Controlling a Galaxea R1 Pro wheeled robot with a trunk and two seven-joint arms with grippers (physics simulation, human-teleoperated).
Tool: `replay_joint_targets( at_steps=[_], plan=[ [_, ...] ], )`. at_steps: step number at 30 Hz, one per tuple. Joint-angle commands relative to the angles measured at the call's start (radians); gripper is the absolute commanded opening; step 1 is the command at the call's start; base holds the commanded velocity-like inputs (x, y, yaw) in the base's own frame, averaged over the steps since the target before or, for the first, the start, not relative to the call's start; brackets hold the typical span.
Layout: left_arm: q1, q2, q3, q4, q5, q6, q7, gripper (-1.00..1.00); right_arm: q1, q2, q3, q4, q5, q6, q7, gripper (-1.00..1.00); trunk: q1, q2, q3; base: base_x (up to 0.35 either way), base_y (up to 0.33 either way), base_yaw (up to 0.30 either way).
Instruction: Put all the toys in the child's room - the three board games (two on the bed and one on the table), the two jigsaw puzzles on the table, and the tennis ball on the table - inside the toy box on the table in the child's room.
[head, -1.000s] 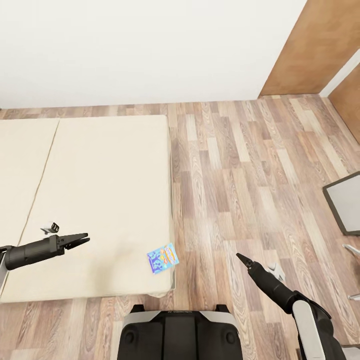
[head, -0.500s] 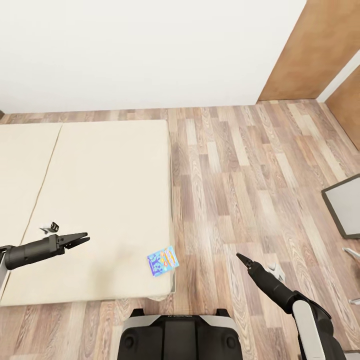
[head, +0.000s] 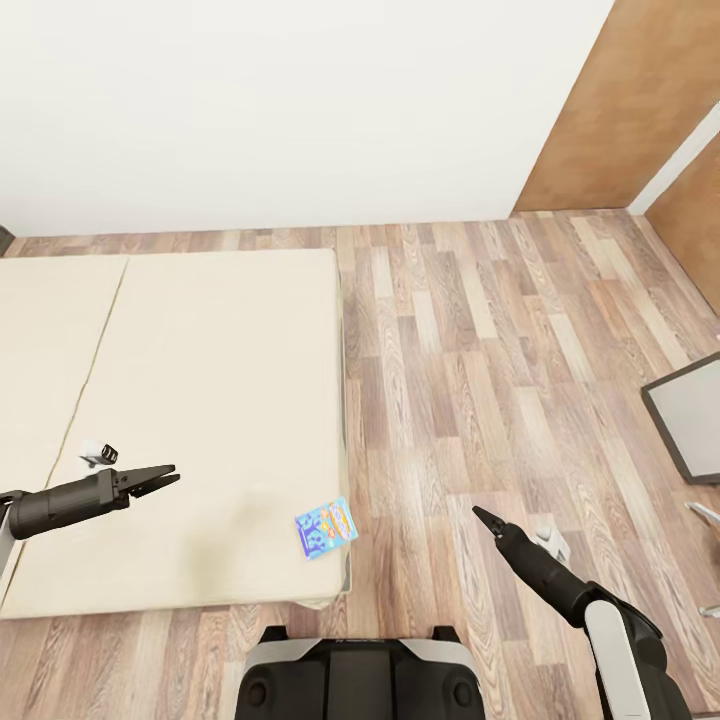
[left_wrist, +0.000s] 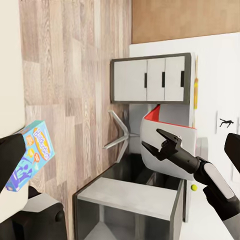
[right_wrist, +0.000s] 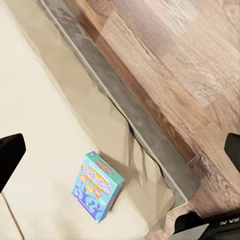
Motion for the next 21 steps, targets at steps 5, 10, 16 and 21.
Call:
replay_joint_targets(
  at_steps=[5, 10, 16, 21],
  plan=[
    [0.0, 0.0, 0.0, 0.0, -0.001, 0.011, -0.004, 1.0, -0.001, 0.001, -0.003, -0.001, 0.0, 0.007, 0.004, 1.0, 0.001, -0.001, 0.007, 0.0, 0.0, 0.0],
    [0.0, 0.0, 0.0, 0.0, -0.001, 0.011, -0.004, 1.0, -0.001, 0.001, -0.003, -0.001, 0.0, 0.007, 0.004, 1.0, 0.001, -0.001, 0.015, 0.0, 0.0, 0.0],
    [0.0, 0.0, 0.0, -0.008, -0.001, 0.012, -0.004, 1.0, -0.001, 0.002, -0.003, -0.001, 0.0, 0.007, 0.003, 1.0, 0.001, -0.001, 0.025, 0.0, 0.0, 0.0],
    [0.0, 0.0, -0.001, -0.011, -0.001, 0.012, -0.004, 1.0, -0.001, 0.002, -0.003, -0.001, 0.001, 0.007, 0.003, 1.0, 0.001, -0.001, 0.034, 0.0, 0.0, 0.0]
  ],
)
